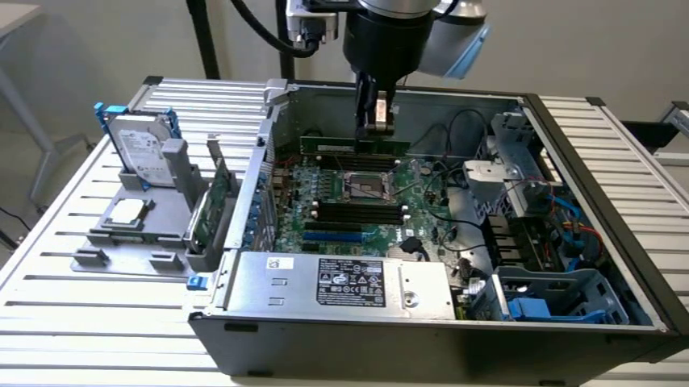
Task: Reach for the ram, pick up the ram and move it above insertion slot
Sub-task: 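Pick up the ram and move it above insertion slot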
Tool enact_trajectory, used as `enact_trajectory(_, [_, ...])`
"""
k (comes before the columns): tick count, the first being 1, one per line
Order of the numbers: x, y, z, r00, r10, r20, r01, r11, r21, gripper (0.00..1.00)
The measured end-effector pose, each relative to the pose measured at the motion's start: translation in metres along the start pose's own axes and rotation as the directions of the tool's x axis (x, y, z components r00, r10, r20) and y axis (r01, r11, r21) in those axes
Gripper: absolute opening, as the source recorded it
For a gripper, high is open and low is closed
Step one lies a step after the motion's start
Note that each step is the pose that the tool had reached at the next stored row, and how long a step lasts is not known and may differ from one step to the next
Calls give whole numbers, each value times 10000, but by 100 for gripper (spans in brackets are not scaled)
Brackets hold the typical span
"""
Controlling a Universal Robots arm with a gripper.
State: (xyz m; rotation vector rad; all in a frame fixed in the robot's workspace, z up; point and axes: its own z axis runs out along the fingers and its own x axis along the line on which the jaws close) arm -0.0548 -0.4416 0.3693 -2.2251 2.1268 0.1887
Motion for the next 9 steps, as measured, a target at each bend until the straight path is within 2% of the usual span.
enact_trajectory(3, [2, -41, -1, 10000, 9, -16, -9, 10000, 0, 14])
enact_trajectory(9, [1, -41, -1, 10000, 9, -15, -9, 10000, 1, 14])
